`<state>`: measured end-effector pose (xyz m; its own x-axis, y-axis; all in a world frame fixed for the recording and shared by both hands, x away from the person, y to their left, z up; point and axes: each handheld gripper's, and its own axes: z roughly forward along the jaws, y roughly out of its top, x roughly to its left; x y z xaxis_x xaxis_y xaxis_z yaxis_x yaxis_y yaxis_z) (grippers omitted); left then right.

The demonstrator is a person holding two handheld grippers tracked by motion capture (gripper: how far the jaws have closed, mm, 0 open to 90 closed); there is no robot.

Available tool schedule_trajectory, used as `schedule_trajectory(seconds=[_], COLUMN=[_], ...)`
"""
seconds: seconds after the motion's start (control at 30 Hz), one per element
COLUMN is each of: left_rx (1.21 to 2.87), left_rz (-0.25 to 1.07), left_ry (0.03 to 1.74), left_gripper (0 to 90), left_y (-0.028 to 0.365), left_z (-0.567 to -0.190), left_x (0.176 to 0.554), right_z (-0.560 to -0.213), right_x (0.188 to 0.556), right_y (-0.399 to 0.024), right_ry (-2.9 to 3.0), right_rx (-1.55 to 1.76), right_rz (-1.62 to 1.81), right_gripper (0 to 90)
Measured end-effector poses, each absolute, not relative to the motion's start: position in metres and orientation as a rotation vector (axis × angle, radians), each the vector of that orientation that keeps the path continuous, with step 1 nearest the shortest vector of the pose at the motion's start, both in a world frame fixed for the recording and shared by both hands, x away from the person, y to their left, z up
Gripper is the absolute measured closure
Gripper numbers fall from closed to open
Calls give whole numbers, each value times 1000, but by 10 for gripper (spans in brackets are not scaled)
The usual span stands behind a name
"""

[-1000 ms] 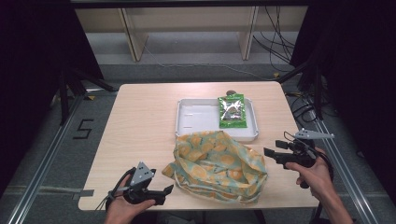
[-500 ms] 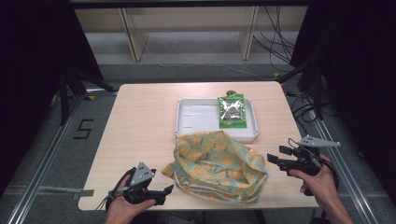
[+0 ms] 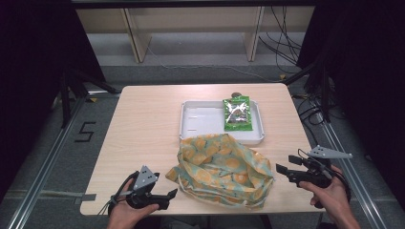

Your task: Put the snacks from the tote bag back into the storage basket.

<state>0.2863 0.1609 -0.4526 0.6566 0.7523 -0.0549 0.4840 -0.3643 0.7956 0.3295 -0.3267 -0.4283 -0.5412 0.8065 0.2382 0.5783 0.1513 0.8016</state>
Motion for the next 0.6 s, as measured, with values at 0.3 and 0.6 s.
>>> schedule_trajectory(seconds=[0.3, 0.6], left_rx=[2025, 2026], left_rz=[409, 415], left_ry=[974, 974], left_gripper=[175, 175], left_y=[161, 161], left_z=[-452, -452], left_x=[285, 285], right_z=[-430, -433], right_x=[319, 309], right_y=[-327, -329], right_ry=[2173, 2166], right_rx=[1361, 1375], right_rz=[1330, 1336], right_gripper=[312, 309])
